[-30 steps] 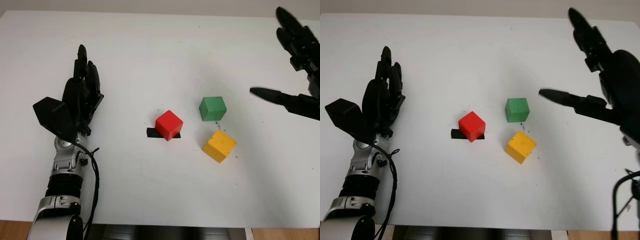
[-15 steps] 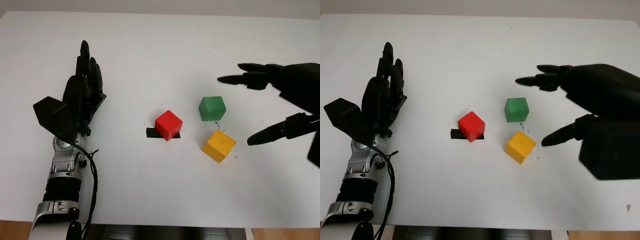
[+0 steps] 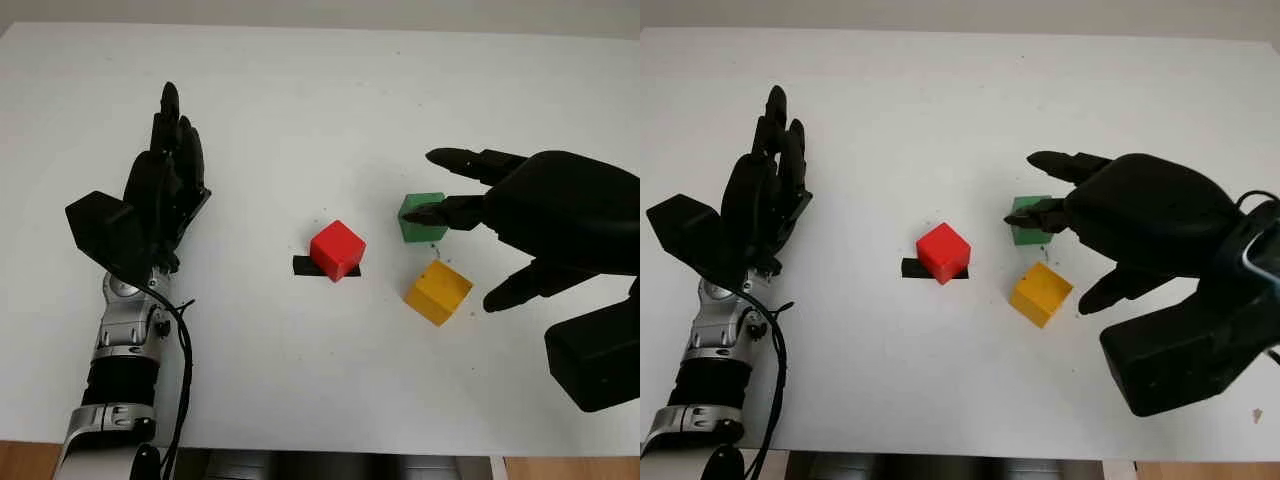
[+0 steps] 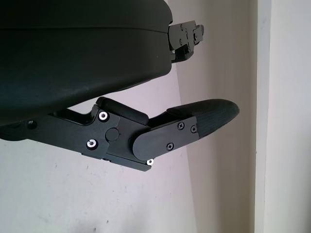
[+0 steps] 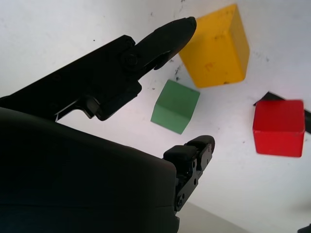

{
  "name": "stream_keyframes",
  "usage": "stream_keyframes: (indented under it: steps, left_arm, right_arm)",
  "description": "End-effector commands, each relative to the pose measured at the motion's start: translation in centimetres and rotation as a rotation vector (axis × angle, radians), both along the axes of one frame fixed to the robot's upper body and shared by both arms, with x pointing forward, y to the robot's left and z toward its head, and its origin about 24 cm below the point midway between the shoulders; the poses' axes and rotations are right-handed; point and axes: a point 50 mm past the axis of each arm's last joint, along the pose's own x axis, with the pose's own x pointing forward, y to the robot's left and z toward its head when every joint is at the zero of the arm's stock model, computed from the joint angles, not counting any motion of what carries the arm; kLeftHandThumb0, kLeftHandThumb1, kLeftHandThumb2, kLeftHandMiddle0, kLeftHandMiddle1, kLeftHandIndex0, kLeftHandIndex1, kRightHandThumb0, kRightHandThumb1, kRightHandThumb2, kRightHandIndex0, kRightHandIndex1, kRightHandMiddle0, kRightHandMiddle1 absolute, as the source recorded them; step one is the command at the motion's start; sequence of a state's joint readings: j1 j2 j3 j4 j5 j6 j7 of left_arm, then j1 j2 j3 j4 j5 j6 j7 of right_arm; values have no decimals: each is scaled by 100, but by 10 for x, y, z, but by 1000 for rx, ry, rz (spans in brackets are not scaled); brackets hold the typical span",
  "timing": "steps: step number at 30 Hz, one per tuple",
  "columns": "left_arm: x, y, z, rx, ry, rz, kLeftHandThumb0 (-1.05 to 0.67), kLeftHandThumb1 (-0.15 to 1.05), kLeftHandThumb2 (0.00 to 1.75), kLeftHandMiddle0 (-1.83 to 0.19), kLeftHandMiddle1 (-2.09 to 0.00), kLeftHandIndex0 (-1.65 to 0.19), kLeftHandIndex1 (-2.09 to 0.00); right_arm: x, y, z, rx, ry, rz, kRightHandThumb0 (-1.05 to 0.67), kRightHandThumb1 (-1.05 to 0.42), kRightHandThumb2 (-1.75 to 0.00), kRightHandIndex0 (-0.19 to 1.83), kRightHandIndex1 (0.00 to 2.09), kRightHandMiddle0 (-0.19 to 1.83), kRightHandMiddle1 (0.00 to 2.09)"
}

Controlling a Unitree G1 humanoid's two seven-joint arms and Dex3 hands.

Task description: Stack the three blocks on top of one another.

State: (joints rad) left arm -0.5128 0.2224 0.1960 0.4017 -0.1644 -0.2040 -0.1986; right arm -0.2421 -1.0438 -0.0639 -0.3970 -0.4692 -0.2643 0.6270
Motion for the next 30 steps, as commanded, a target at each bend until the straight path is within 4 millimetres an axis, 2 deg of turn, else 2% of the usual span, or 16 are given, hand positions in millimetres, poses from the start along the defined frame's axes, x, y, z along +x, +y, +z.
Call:
stream_keyframes:
  steps: [1,9,24,30]
  left_arm:
    - [-3,3,0,6,-5,5,-71,105,71,14,-6,15,-5]
    - [-3,3,-1,4,-6,1,-72,105,70,14,-5,15,-5]
    - [-4,4,-1,22,-6,9,-71,105,71,14,-6,15,-6]
    - [-5,4,-2,25,-1,5,-71,105,71,14,-5,15,-5]
  right_arm:
    - [-1,0,-6,5,8,13,-57,-75,-6,3,3,50,9]
    - [-4,-1,-21,13,-8,78,-55,-74,-5,2,4,53,9]
    - [-4,-2,-34,-13,-5,113,-57,-75,-6,5,6,69,15]
    - [1,-8,-40,-1,-38,110,-53,-77,-6,7,7,71,16]
